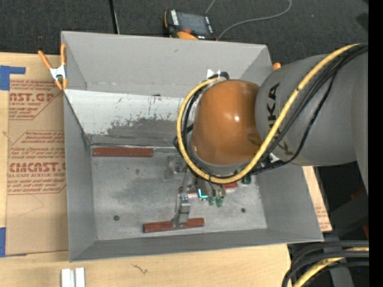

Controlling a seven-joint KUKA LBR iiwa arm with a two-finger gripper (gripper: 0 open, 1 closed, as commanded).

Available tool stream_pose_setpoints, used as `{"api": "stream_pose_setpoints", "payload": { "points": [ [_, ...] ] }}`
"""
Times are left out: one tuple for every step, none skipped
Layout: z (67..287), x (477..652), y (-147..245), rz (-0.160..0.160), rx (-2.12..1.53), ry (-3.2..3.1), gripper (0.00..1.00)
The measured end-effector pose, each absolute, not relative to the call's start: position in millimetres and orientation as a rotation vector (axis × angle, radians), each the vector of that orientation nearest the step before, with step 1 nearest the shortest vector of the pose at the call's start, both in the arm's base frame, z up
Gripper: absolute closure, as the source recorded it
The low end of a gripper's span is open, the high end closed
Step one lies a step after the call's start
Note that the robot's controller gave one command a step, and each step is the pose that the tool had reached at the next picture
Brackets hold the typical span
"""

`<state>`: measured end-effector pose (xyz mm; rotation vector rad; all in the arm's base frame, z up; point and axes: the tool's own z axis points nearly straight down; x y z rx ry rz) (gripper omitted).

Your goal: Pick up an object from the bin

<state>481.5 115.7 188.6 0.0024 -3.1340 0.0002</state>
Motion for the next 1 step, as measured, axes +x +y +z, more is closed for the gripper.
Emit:
{"api": "stream_pose_setpoints", "payload": {
  "points": [
    [67.3, 486.4, 46.1, -0.001, 0.229, -3.137, 0.0]
  ]
}}
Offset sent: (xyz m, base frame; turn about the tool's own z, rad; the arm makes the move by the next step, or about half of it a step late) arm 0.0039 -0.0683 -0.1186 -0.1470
